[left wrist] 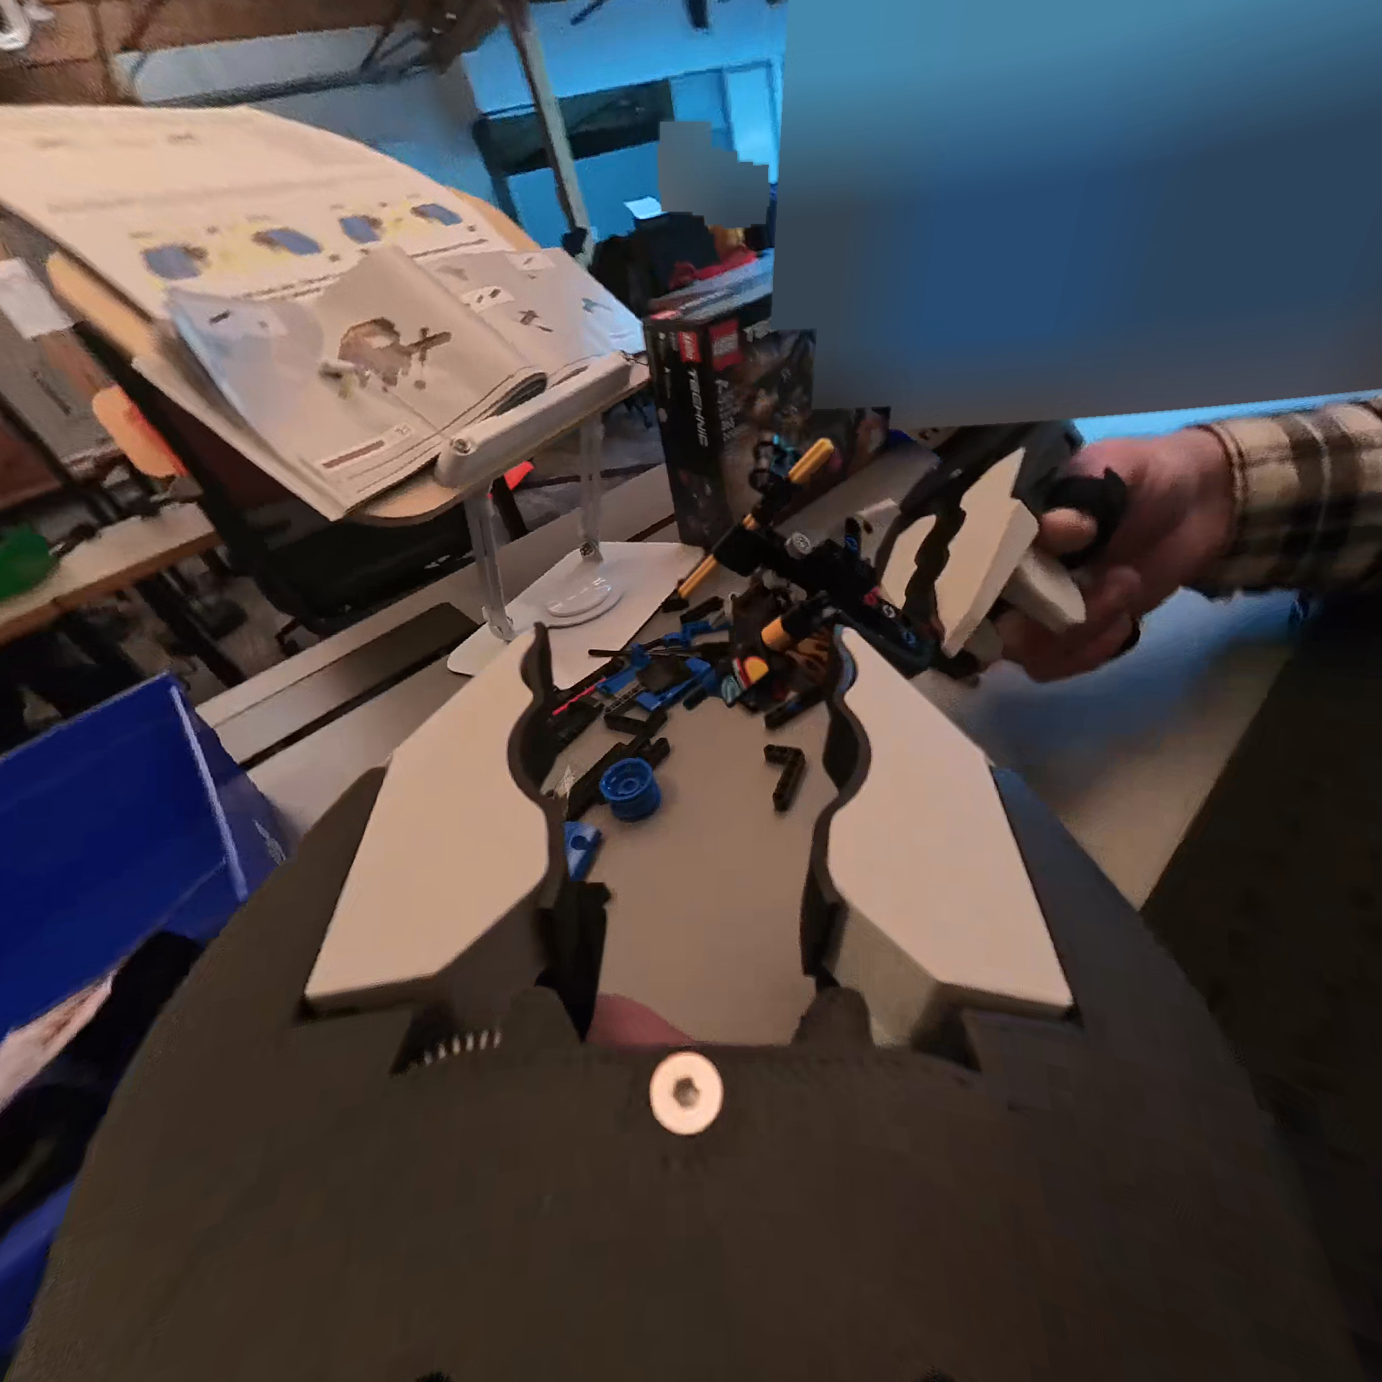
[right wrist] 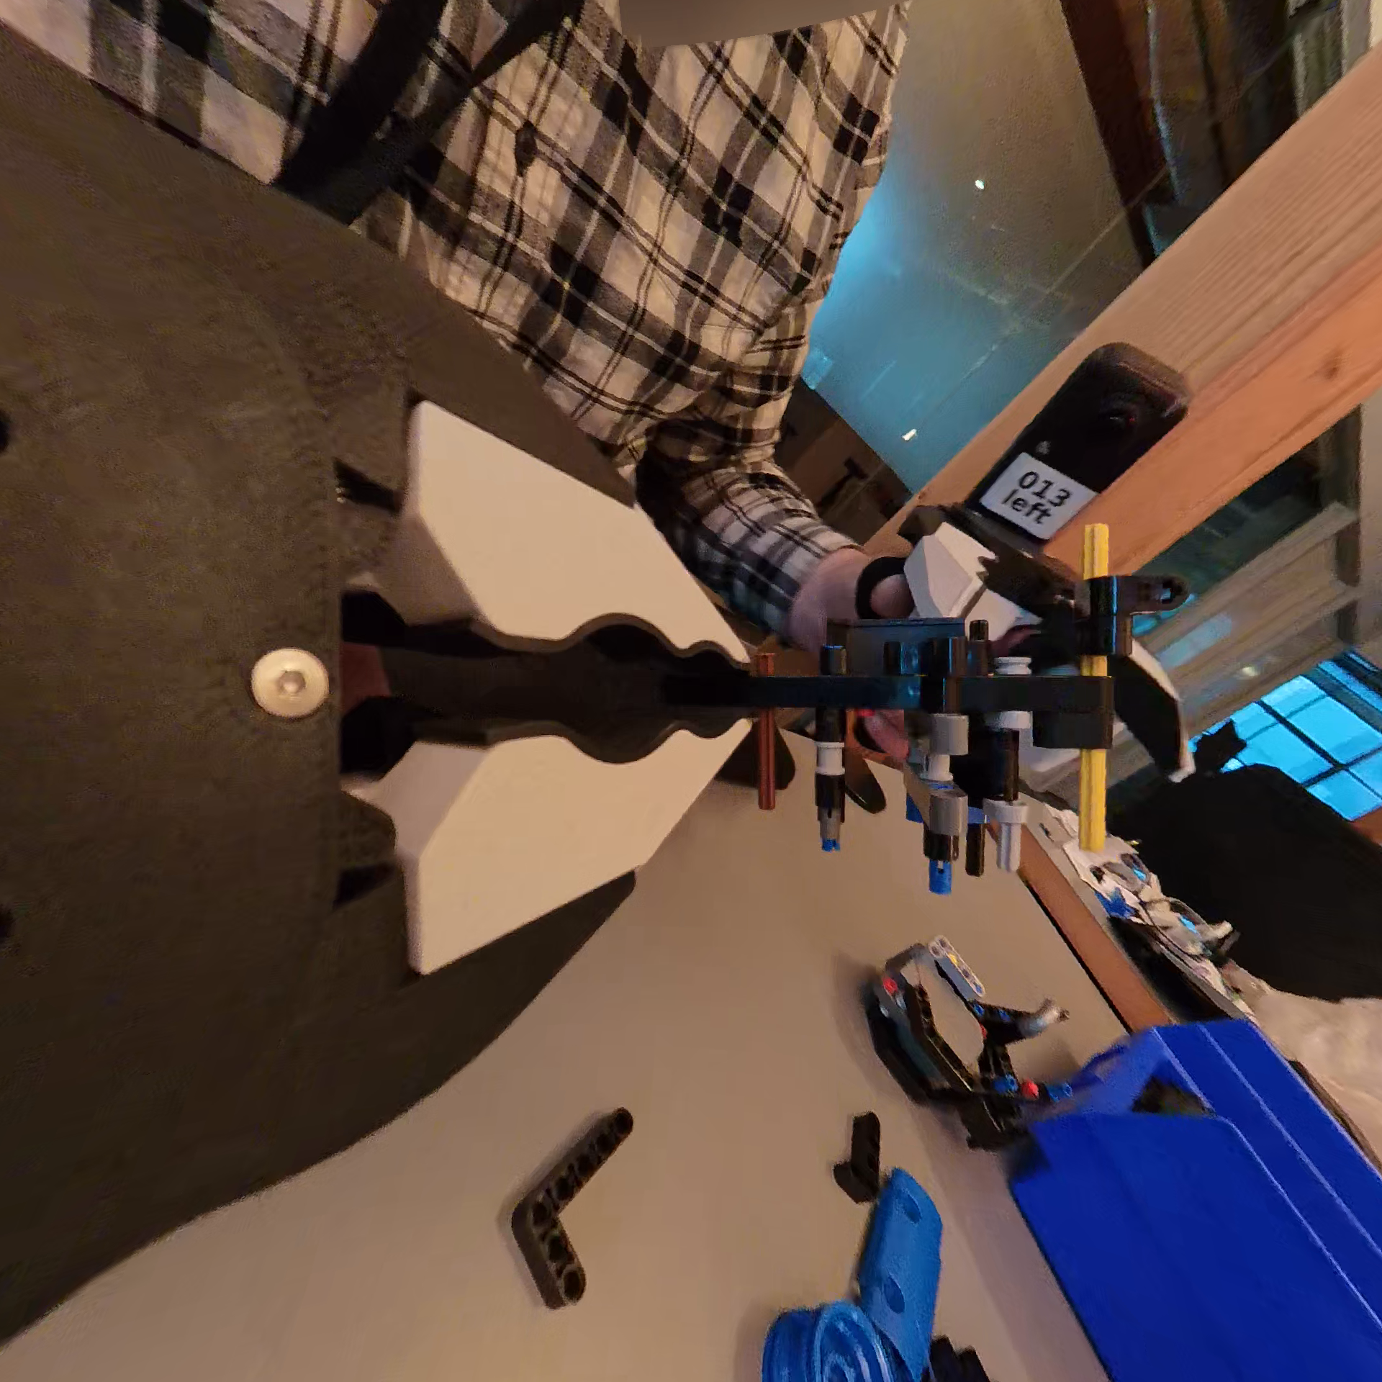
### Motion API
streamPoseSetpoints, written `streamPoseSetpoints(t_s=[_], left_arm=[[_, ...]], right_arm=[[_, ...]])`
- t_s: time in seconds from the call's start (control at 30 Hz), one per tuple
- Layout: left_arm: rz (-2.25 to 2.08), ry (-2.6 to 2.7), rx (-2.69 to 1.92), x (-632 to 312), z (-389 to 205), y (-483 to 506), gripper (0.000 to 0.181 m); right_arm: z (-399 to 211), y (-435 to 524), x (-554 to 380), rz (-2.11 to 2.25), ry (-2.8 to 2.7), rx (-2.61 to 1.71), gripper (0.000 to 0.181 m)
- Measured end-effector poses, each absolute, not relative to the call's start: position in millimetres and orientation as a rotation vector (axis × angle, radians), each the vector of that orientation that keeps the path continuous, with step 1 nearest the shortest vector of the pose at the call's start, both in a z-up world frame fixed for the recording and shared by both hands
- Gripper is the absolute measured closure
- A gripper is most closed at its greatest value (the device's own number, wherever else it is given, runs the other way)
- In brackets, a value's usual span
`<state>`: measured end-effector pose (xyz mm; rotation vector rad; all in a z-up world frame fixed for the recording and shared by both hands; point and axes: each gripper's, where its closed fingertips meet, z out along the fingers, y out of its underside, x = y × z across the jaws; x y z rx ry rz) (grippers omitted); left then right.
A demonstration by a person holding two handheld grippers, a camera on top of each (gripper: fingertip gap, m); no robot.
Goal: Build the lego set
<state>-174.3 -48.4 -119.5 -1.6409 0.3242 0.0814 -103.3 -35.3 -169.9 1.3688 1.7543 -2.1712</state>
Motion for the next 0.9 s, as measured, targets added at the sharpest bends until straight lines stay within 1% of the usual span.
streamPoseSetpoints(t_s=[0.03,0.3,0.37,0.43,0.5,0.6,0.67,0.7,0.77,0.83,0.87,0.9], left_arm=[[0.085,0.370,-1.652,-172.7,-120.6,-50.4,0.109],[0.045,0.670,-1.748,-154.5,-144.5,-63.8,0.093],[0.040,0.730,-1.769,-149.4,-152.8,-64.5,0.095],[0.014,0.785,-1.779,-142.5,-160.5,-65.4,0.103],[-0.027,0.818,-1.788,-136.0,-166.9,-66.6,0.117],[-0.077,0.820,-1.775,-128.0,-170.9,-66.7,0.146],[-0.085,0.810,-1.768,-126.1,-173.6,-65.9,0.149],[-0.078,0.808,-1.773,-127.0,-175.3,-65.7,0.148],[-0.085,0.800,-1.776,-128.5,-175.1,-65.8,0.135],[-0.064,0.814,-1.803,-134.1,-177.3,-65.5,0.114],[-0.047,0.820,-1.812,-137.4,-177.2,-64.6,0.101],[-0.055,0.835,-1.813,-136.8,-176.1,-65.0,0.093]], right_arm=[[-171.4,-37.2,-102.1,-2.156,1.765,1.359,0.176],[-182.8,-54.6,-94.7,-2.042,1.821,1.292,0.177],[-185.6,-57.6,-92.5,-2.013,1.824,1.278,0.177],[-189.8,-59.7,-89.8,-1.978,1.837,1.272,0.177],[-192.9,-57.3,-89.6,-1.959,1.832,1.291,0.177],[-193.2,-51.2,-90.7,-1.962,1.813,1.313,0.177],[-194.4,-48.9,-89.7,-1.950,1.818,1.317,0.177],[-194.9,-48.6,-89.4,-1.947,1.825,1.316,0.178],[-194.3,-50.6,-87.3,-1.941,1.831,1.296,0.178],[-194.8,-53.5,-84.7,-1.925,1.848,1.274,0.178],[-195.5,-54.6,-83.5,-1.915,1.853,1.267,0.178],[-196.4,-55.7,-82.2,-1.905,1.854,1.259,0.178]])
